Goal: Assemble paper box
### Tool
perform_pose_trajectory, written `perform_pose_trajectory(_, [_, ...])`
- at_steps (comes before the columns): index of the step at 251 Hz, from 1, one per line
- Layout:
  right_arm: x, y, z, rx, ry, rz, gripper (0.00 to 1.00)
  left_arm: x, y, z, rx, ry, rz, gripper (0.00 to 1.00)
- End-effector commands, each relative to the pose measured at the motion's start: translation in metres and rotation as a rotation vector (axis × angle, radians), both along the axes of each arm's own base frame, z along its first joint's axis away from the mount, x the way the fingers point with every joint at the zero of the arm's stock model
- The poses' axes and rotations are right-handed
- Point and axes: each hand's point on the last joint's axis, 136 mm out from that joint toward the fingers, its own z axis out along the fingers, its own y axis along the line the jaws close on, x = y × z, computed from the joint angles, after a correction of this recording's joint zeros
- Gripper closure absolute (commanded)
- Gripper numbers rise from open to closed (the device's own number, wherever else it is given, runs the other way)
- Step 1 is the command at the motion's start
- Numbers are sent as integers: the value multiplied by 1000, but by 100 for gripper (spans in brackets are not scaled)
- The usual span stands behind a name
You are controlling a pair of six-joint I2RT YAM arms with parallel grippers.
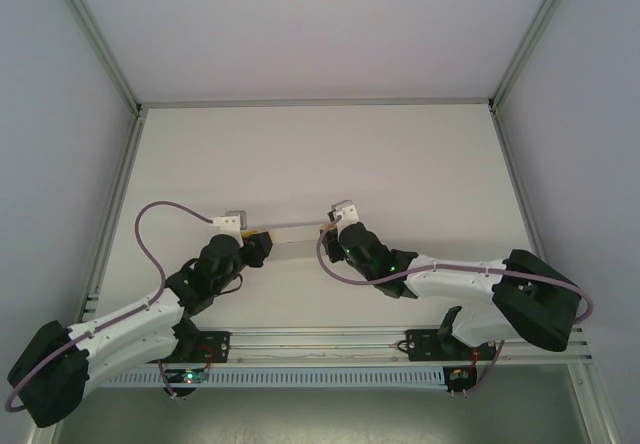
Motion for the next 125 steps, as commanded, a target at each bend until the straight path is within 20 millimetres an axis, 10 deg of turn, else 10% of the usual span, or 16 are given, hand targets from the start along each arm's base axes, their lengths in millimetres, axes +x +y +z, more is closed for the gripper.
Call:
perform_pose_trajectory(1, [-25, -55, -63, -264, 183, -70, 70, -25, 30, -45, 183, 168, 37, 50])
perform_pose_trajectory(89, [0, -32, 10, -115, 67, -45, 50, -7, 33, 16, 181, 131, 123, 1])
perform_pose_trajectory(125, [3, -23, 35, -69, 30, -4, 42, -2, 39, 37, 201, 132, 162, 0])
